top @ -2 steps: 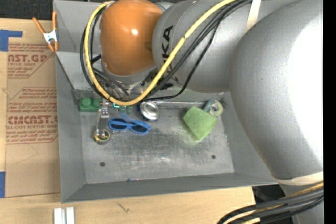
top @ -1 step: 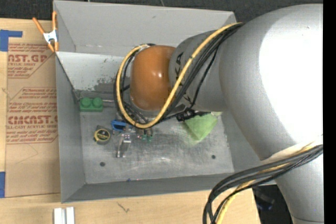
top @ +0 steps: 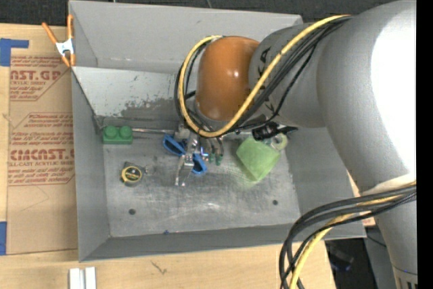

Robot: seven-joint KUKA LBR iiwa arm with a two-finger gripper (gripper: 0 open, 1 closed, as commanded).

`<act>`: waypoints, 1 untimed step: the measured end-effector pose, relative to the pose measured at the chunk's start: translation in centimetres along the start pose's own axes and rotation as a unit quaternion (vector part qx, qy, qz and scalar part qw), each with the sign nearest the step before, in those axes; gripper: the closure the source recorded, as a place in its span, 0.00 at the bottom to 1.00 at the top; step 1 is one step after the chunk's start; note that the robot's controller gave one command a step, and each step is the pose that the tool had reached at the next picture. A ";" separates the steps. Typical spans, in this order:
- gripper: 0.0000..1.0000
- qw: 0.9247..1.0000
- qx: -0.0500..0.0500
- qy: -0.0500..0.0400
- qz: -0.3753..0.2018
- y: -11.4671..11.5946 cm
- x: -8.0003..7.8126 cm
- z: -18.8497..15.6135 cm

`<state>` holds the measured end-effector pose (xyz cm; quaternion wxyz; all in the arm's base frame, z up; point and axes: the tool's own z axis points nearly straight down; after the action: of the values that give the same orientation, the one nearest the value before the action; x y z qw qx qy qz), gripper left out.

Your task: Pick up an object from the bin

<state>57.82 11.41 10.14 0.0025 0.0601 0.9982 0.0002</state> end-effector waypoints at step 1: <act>0.00 1.000 0.000 0.001 -0.016 -2.0 -1.9 0.2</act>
Offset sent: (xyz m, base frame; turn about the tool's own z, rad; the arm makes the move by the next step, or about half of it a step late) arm 0.0153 -0.0217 -0.0014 -0.0319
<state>59.43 9.20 9.98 0.0012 0.0444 0.9990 0.0002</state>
